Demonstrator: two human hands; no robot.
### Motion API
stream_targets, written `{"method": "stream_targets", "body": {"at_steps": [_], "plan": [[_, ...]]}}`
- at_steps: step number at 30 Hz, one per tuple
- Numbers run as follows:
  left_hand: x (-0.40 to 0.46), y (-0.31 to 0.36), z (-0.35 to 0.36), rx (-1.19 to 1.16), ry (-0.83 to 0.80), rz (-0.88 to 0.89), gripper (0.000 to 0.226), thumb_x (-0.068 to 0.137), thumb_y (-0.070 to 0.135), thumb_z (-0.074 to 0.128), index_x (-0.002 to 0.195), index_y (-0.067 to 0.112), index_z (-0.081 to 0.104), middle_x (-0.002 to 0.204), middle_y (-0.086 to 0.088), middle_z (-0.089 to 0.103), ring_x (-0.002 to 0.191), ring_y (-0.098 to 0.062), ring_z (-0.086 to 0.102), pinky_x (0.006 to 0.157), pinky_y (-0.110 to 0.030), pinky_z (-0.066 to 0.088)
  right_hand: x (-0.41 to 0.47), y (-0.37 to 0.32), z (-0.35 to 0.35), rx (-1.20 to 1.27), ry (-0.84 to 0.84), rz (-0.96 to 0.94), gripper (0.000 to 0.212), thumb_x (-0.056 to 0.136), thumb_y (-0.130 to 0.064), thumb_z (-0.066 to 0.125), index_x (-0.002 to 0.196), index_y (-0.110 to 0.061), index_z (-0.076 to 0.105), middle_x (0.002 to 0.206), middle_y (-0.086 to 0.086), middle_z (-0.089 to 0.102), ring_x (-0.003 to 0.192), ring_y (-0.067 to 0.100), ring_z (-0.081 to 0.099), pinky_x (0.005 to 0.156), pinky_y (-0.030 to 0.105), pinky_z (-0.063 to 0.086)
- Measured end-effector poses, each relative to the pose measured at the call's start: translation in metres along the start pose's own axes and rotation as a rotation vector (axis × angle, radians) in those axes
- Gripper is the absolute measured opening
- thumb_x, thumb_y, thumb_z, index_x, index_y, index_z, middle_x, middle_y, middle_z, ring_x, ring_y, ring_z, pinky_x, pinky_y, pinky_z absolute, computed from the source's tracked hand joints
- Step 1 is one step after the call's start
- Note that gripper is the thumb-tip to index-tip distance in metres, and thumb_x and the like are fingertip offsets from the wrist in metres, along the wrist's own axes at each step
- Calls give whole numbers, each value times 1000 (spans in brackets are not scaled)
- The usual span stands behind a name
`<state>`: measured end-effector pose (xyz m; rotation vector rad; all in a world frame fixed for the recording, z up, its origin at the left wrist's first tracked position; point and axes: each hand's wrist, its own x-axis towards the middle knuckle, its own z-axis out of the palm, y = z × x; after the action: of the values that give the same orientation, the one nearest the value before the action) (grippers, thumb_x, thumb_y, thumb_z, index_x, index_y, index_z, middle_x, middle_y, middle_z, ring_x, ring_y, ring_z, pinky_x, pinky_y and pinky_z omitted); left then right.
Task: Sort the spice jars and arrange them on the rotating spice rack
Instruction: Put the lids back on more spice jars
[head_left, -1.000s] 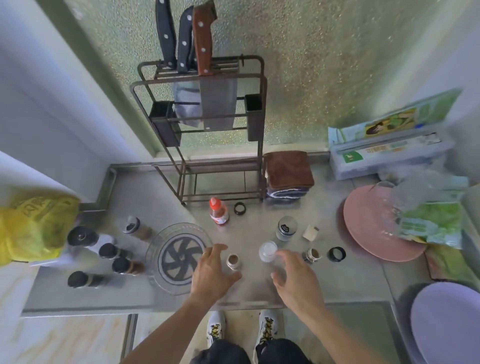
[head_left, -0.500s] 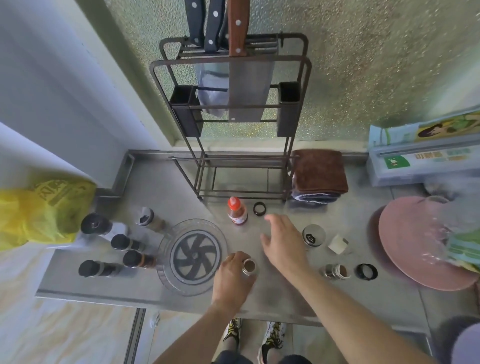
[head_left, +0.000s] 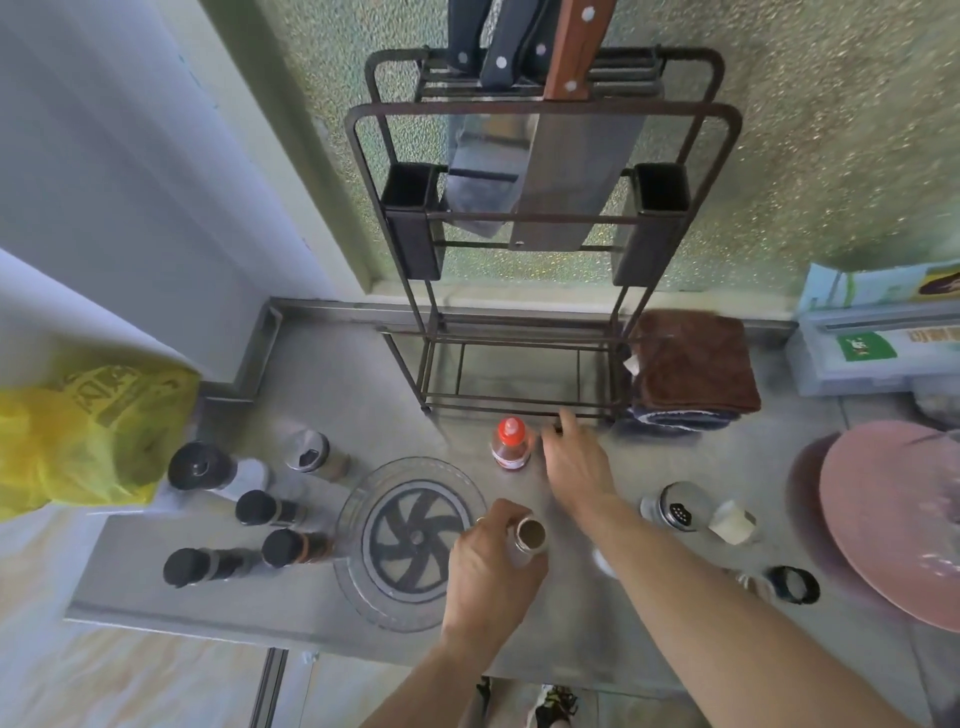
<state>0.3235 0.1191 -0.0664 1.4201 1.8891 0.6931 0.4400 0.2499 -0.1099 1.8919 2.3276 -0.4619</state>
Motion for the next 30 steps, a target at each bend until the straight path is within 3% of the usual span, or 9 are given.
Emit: {"method": "stream_targets", "body": {"at_steps": [3, 8, 12, 16, 20, 23, 27, 30], "plan": [[0, 2, -4, -12, -20, -5, 25, 71, 24, 78, 92, 28, 63, 81, 16, 71, 77, -3, 68, 71, -27, 56, -11, 2, -4, 49, 54, 15, 25, 94, 1, 49, 116, -5, 59, 143, 19, 41, 105, 35, 61, 86, 40, 50], [1, 19, -23, -23, -46, -7, 29, 68, 29, 78, 93, 25, 62, 83, 13, 72, 78, -6, 69, 71, -32, 57, -55, 11, -54, 436, 230, 127, 33, 75, -10, 72, 103, -16, 56, 101, 4, 59, 88, 26, 60, 71, 34, 45], [0, 40, -42, -31, -65, 16, 29, 64, 31, 75, 90, 29, 61, 81, 12, 71, 79, -11, 69, 74, -36, 56, -110, 11, -114, 713, 255, -1, 44, 72, -17, 75, 111, -33, 63, 97, -6, 60, 86, 9, 63, 80, 27, 54], [-6, 58, -58, -69, -61, 75, 30, 67, 34, 74, 94, 34, 62, 86, 17, 71, 83, -5, 69, 77, -34, 56, -154, -3, -155, 856, 236, -61, 34, 71, -8, 79, 97, -28, 67, 98, -7, 66, 87, 6, 68, 76, 17, 56], [-15, 71, -69, -93, -46, 213, 31, 70, 30, 78, 96, 36, 63, 85, 22, 69, 82, -2, 67, 75, -31, 56, -176, -7, -171, 812, 305, -66, 30, 69, -13, 82, 91, -25, 65, 91, -18, 71, 84, 5, 68, 76, 19, 55], [-21, 75, -73, -61, -58, 340, 31, 73, 29, 79, 101, 33, 66, 90, 25, 66, 84, -2, 67, 75, -31, 57, -186, -6, -174, 785, 303, -120, 35, 70, -9, 81, 98, -24, 64, 94, -15, 71, 88, 4, 69, 80, 23, 57], [-24, 78, -75, 14, -76, 429, 30, 77, 37, 75, 106, 35, 69, 99, 19, 65, 87, -1, 62, 76, -31, 56, -192, -4, -174, 530, 258, -234, 47, 73, -16, 80, 116, -28, 65, 109, -15, 66, 97, 1, 63, 84, 26, 55], [-27, 80, -77, 40, -75, 446, 31, 76, 35, 79, 106, 35, 70, 98, 17, 64, 86, -3, 60, 72, -22, 52, -192, -3, -175, 365, 196, -241, 42, 77, -21, 77, 116, -29, 64, 111, -13, 64, 98, 8, 62, 85, 30, 52]]}}
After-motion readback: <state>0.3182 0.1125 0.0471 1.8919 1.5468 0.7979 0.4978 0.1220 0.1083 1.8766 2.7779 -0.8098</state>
